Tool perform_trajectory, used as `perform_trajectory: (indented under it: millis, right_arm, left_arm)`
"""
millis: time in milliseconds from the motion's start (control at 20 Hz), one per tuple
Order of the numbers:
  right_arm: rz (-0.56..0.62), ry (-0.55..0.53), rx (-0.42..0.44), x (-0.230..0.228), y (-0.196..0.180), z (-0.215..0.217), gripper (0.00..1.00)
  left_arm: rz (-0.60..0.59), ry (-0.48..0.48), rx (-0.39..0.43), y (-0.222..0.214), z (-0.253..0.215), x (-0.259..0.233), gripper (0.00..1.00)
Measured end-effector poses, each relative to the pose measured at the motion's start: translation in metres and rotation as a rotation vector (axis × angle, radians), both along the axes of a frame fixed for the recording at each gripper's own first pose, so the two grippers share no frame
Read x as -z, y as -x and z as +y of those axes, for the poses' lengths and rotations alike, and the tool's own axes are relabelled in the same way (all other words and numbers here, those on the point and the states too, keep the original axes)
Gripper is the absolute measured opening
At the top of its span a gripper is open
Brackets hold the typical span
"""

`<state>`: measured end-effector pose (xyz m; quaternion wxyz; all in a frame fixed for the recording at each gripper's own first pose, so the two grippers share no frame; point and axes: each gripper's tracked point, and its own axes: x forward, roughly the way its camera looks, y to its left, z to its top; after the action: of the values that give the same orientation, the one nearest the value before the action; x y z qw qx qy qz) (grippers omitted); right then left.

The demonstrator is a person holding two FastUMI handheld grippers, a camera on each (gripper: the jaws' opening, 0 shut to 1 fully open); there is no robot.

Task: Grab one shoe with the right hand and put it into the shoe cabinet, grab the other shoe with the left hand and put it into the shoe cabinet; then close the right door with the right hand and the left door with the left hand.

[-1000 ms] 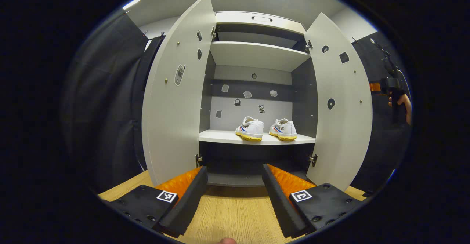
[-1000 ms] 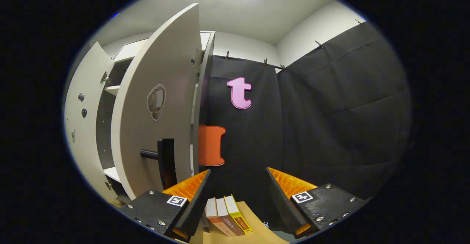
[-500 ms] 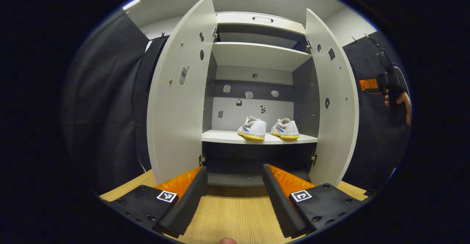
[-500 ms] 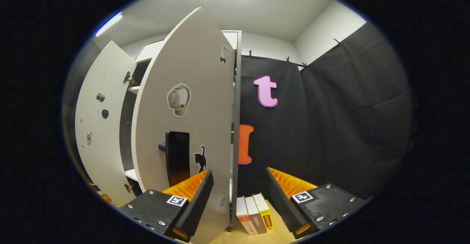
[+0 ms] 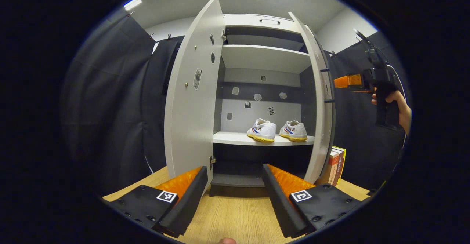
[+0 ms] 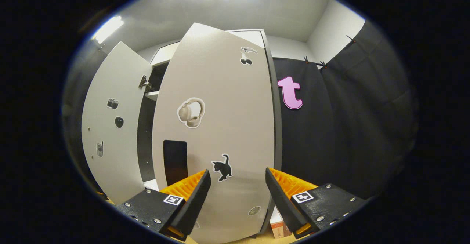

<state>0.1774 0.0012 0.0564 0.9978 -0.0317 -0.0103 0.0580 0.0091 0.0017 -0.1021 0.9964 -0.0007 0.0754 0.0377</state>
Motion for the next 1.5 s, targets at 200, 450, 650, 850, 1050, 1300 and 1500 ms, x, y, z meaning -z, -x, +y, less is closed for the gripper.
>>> perform_trajectory:
  millis: [200,450,650,850,1050,1300,1500]
  right_arm:
    - [-0.014,-0.009,-0.003,-0.007,0.006,0.010,0.92]
    - [-0.030,-0.024,0.012,-0.016,0.032,0.003,0.92]
    - [-0.044,-0.010,0.036,-0.017,0.062,-0.006,0.92]
    - [-0.040,-0.020,0.052,-0.002,0.091,-0.011,0.92]
    - [-0.044,-0.017,0.074,0.036,0.126,-0.009,0.92]
    - [-0.005,-0.021,0.118,0.104,0.177,-0.003,0.92]
    - [0.080,-0.045,0.108,0.143,0.191,0.000,0.92]
  left_arm:
    - [-0.014,-0.001,-0.014,0.003,0.006,-0.006,0.99]
    - [-0.016,0.001,-0.004,0.004,0.004,-0.010,0.97]
    - [-0.015,0.008,0.013,0.001,-0.003,-0.013,0.97]
    - [-0.014,0.020,0.032,-0.001,-0.012,-0.014,0.99]
    - [-0.015,0.023,0.042,0.000,-0.019,-0.015,0.97]
    - [-0.025,0.060,0.022,0.001,-0.012,-0.024,0.97]
    - [-0.080,0.096,-0.046,-0.004,0.019,-0.062,0.97]
